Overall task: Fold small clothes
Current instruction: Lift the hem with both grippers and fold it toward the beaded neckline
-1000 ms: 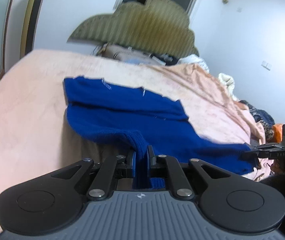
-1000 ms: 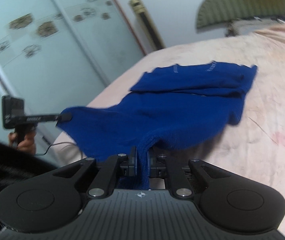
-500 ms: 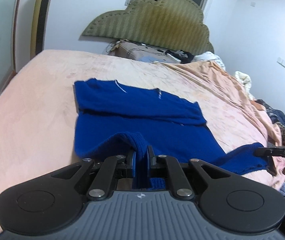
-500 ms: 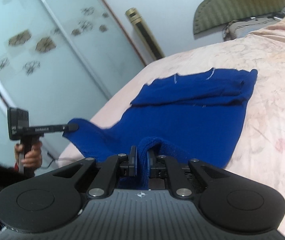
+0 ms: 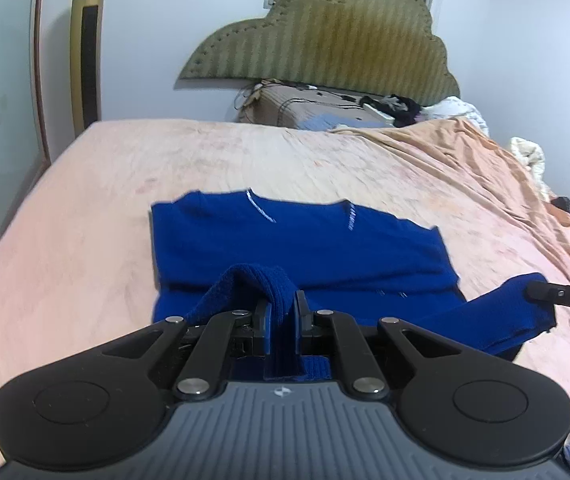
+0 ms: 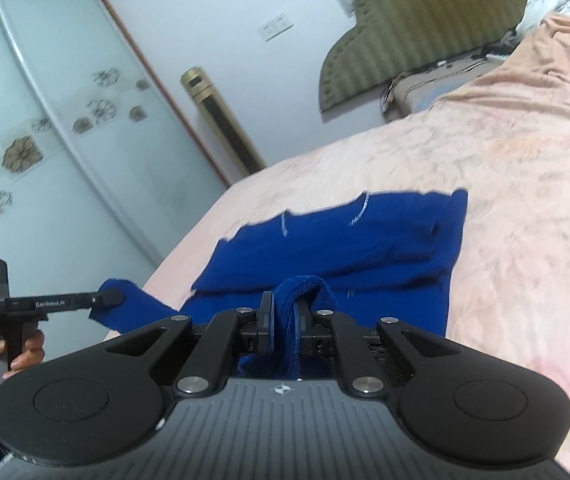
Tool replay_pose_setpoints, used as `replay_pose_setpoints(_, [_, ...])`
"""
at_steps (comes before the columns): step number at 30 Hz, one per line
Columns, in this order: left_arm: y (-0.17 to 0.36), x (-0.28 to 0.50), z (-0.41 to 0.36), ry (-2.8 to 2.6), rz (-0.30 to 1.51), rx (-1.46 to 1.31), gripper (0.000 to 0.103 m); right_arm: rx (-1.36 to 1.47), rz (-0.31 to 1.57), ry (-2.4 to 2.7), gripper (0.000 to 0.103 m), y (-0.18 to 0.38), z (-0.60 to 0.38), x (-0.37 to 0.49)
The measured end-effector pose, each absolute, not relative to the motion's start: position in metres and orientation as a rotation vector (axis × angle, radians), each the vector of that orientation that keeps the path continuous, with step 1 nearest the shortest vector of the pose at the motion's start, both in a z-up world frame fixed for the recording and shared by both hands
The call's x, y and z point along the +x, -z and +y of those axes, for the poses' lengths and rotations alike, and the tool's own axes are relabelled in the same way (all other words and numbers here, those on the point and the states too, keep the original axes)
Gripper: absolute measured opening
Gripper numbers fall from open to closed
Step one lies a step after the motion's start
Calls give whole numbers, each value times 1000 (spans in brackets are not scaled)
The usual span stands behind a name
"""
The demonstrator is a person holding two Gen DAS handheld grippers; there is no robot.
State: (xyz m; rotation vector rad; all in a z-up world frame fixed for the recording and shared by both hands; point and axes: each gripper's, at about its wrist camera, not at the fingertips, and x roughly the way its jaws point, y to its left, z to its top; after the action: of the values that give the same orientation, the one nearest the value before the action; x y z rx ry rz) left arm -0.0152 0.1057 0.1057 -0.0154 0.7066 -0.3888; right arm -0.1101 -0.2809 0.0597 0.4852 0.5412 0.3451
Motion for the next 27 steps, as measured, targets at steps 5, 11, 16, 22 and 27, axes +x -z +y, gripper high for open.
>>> replay_pose_setpoints(5, [-105, 12, 92, 349, 724, 18, 10, 519, 520, -298, 13, -55, -286, -82])
replay_pose_setpoints(11, [-98, 40, 79, 303, 776, 56, 10, 553, 517, -274, 13, -48, -290, -57])
replay_pose_setpoints(16, [-97, 57, 69, 275, 789, 92, 10, 572, 509, -251, 13, -45, -293, -41])
replay_pose_setpoints(22, [-96, 74, 61, 266, 800, 113, 10, 590, 514, -223, 13, -39, -297, -28])
replay_pose_setpoints(27, [-93, 92, 51, 254, 805, 144, 10, 612, 519, -204, 13, -34, -302, -15])
